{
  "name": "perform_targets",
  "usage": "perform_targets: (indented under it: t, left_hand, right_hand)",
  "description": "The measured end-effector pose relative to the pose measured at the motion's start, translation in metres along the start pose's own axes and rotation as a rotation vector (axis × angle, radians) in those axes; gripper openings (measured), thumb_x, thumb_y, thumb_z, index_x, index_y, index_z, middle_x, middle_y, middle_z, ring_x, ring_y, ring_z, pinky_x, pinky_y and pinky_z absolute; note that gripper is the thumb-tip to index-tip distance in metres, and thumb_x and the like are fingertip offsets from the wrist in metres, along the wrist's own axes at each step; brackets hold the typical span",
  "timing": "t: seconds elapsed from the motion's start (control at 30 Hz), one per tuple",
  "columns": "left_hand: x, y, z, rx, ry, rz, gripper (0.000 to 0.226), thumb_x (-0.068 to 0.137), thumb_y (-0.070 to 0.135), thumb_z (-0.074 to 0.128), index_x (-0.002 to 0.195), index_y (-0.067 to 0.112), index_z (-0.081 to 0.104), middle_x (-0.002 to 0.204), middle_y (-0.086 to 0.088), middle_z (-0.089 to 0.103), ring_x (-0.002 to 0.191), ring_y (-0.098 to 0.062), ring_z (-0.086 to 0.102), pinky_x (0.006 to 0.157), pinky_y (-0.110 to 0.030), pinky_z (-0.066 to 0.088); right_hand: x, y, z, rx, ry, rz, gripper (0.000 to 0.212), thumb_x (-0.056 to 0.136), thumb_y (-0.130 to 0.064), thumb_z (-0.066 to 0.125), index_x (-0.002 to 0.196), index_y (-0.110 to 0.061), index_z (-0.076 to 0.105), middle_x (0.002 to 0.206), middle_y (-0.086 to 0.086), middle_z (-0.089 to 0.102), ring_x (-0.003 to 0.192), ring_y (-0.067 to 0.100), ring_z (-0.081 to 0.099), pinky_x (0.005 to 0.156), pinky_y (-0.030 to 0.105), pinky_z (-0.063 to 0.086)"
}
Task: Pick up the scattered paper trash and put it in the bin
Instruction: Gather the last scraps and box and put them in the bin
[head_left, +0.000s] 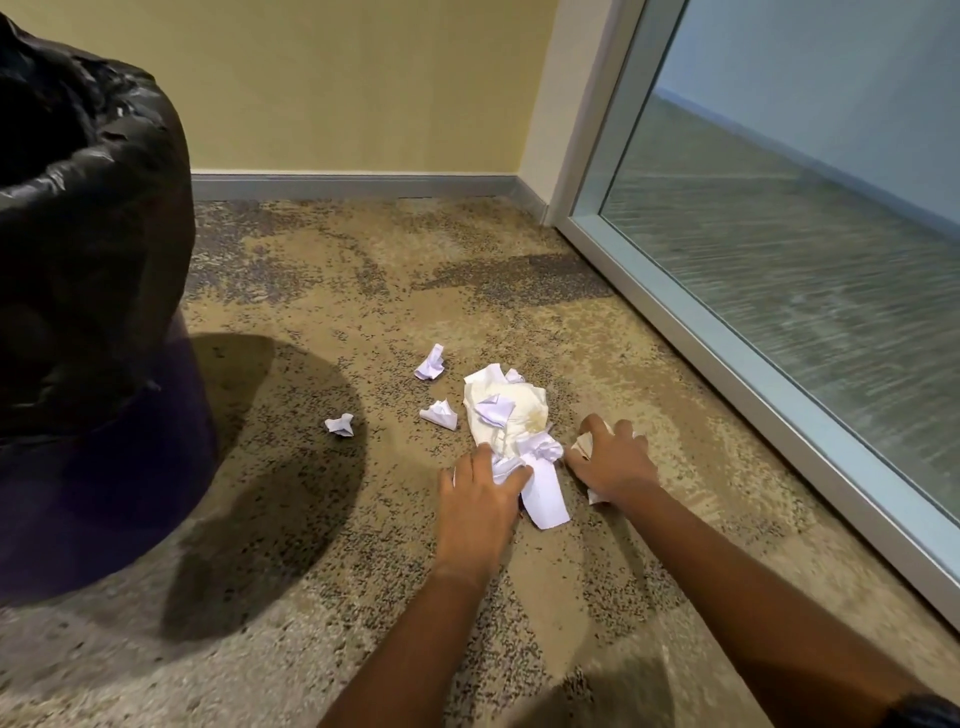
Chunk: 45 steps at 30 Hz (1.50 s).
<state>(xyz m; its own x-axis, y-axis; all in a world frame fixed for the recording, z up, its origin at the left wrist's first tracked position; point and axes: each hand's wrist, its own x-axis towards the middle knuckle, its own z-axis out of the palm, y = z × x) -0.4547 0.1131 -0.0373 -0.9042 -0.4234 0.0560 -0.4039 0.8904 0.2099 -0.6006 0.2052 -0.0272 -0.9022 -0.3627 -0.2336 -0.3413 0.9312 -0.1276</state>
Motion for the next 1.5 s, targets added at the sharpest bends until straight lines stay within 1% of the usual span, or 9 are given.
perform_targets:
  t: [0.13, 0.27, 0.37, 0.53, 0.73, 0.93, 1.03, 1.23, 1.5]
  left_hand:
    - [-0.009, -0.008, 0.004, -0.002, -0.023, 0.03, 0.048, 0.049, 0.02, 0.089, 0.092, 0.03, 0.07, 0.098, -0.013, 0.07, 0.073, -0.024, 0.067, 0.052, -0.031, 0.052]
    - [-0.018, -0.014, 0.001, -0.067, -0.011, 0.011, 0.04, 0.092, 0.008, 0.051, 0.128, 0.024, 0.047, 0.14, -0.015, 0.042, 0.121, -0.029, 0.049, 0.086, -0.033, 0.05]
    - [-0.02, -0.021, -0.008, -0.074, -0.02, -0.051, 0.042, 0.097, 0.009, 0.039, 0.135, 0.026, 0.036, 0.143, -0.011, 0.032, 0.124, -0.027, 0.041, 0.088, -0.032, 0.047]
    - [-0.033, -0.038, -0.021, -0.177, 0.031, -0.163, 0.037, 0.095, 0.013, 0.044, 0.13, 0.026, 0.042, 0.137, -0.009, 0.038, 0.124, -0.026, 0.042, 0.088, -0.03, 0.046]
    - [-0.04, -0.054, -0.052, -0.243, 0.1, -0.289, 0.033, 0.093, 0.01, 0.048, 0.123, 0.023, 0.046, 0.123, -0.007, 0.044, 0.112, -0.025, 0.05, 0.077, -0.032, 0.049]
    - [-0.038, -0.057, -0.094, -0.463, 0.295, -0.332, 0.03, 0.097, 0.014, 0.039, 0.124, 0.018, 0.052, 0.12, -0.012, 0.048, 0.106, -0.03, 0.052, 0.081, -0.037, 0.046]
    - [-0.035, -0.056, -0.126, -0.596, 0.436, -0.314, 0.023, 0.097, 0.016, 0.04, 0.112, 0.019, 0.058, 0.114, -0.01, 0.05, 0.098, -0.027, 0.054, 0.078, -0.033, 0.046]
    - [-0.039, -0.057, -0.218, -0.646, 0.661, -0.25, 0.019, 0.099, 0.018, 0.041, 0.107, 0.018, 0.058, 0.108, -0.004, 0.046, 0.085, -0.014, 0.044, 0.068, -0.026, 0.038]
    - [-0.075, -0.121, -0.332, -0.527, 0.969, -0.349, 0.024, 0.097, 0.015, 0.039, 0.105, 0.016, 0.062, 0.114, -0.014, 0.053, 0.094, -0.026, 0.053, 0.07, -0.021, 0.03]
  right_hand:
    - [-0.029, 0.011, 0.009, -0.094, 0.086, -0.093, 0.046, 0.091, -0.045, 0.034, 0.131, -0.021, 0.034, 0.134, 0.018, 0.039, 0.12, 0.036, 0.041, 0.091, 0.043, 0.043]
    - [-0.057, 0.021, 0.013, -0.118, 0.105, -0.157, 0.056, 0.088, -0.06, 0.026, 0.13, -0.025, 0.035, 0.133, 0.016, 0.042, 0.12, 0.033, 0.042, 0.093, 0.043, 0.042]
    - [-0.079, 0.024, 0.02, -0.221, 0.112, -0.18, 0.084, 0.071, -0.078, 0.004, 0.127, -0.027, 0.039, 0.132, 0.013, 0.045, 0.12, 0.033, 0.045, 0.092, 0.045, 0.044]
    - [-0.095, 0.034, 0.027, -0.293, 0.135, -0.24, 0.046, 0.073, -0.039, 0.071, 0.11, -0.023, 0.048, 0.105, 0.014, 0.066, 0.085, 0.036, 0.064, 0.06, 0.044, 0.055]
    - [-0.119, 0.041, 0.028, -0.175, 0.123, -0.371, 0.043, 0.093, -0.017, 0.042, 0.133, -0.026, 0.031, 0.139, 0.005, 0.036, 0.114, 0.023, 0.044, 0.085, 0.03, 0.045]
    - [-0.131, 0.015, 0.01, 0.227, 0.1, -0.308, 0.042, 0.09, 0.001, 0.035, 0.126, -0.017, 0.046, 0.13, 0.008, 0.048, 0.112, 0.02, 0.05, 0.093, 0.028, 0.042]
    - [-0.134, -0.014, -0.013, 0.388, 0.162, -0.395, 0.033, 0.085, 0.005, 0.043, 0.106, -0.018, 0.053, 0.119, 0.006, 0.056, 0.105, 0.018, 0.052, 0.078, 0.025, 0.038]
    - [-0.159, -0.108, -0.097, 0.86, 0.293, -0.519, 0.025, 0.086, 0.002, 0.048, 0.093, -0.021, 0.055, 0.098, 0.002, 0.06, 0.079, 0.021, 0.059, 0.073, 0.048, 0.056]
    - [-0.216, -0.242, -0.188, 1.317, 0.238, -0.695, 0.034, 0.082, 0.011, 0.048, 0.096, -0.02, 0.049, 0.108, 0.001, 0.046, 0.084, 0.011, 0.052, 0.058, 0.025, 0.06]
